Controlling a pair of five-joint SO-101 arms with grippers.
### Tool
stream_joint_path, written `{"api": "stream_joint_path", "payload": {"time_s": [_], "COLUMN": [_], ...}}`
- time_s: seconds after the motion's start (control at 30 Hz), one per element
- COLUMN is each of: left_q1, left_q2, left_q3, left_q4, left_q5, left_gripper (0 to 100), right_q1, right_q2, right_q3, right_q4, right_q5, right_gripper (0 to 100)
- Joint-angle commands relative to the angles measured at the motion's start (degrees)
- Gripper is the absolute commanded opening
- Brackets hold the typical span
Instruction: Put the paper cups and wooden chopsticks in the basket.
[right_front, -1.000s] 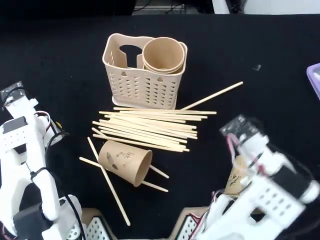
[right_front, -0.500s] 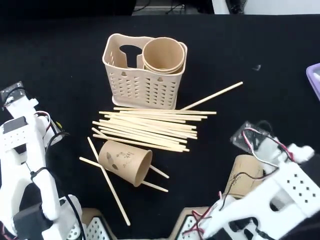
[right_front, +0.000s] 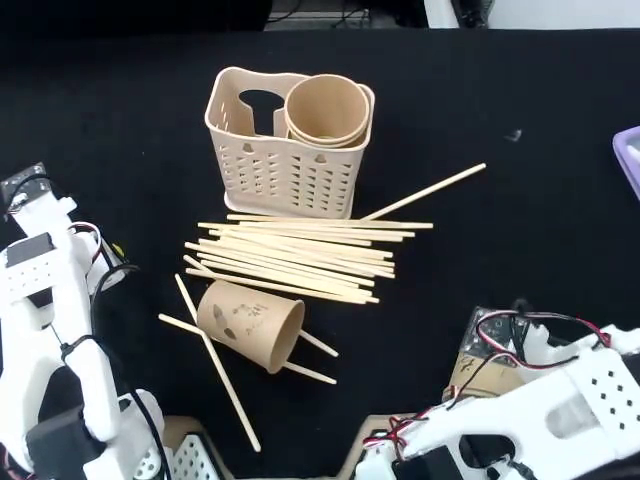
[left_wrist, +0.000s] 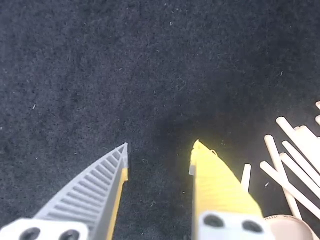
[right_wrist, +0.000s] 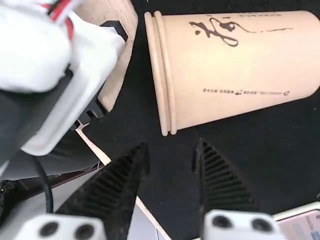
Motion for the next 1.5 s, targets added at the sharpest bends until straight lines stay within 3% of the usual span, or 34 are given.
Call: {"api": "stream_joint_path", "payload": {"time_s": [0.0, 0.43, 0.67, 0.83, 1.0, 1.33, 1.47], "left_q1": [-0.22, -0.40, -0.31, -0.31, -0.48, -0.22, -0.22], "left_q2": [-1.58, -1.58, -1.58, -1.58, -1.58, -1.58, -1.58], "left_q3": [-3.03, -2.95, -2.95, -2.86, -2.86, -2.86, -2.86], "left_q4": [-0.79, -0.79, -0.79, -0.79, -0.79, -0.70, -0.70], "left_q5": [0.26, 0.26, 0.26, 0.26, 0.26, 0.18, 0.18], "left_gripper": [21, 21, 21, 21, 21, 21, 21], "right_q1": [0.79, -4.84, -8.88, -18.99, -31.03, -46.95, -51.16], "right_q2": [0.40, 0.04, 0.04, 0.13, 0.04, 0.04, -0.04], "right_q3": [0.75, 10.33, 10.68, 10.95, 13.93, 14.02, 13.67], "right_q4": [0.88, -9.49, -14.77, -14.68, -15.38, -34.02, -37.89], "right_q5": [0.79, -1.76, -16.97, -29.10, -36.22, -69.01, -77.71], "right_gripper": [15.6, 15.5, 15.5, 15.5, 15.5, 15.6, 15.6]}}
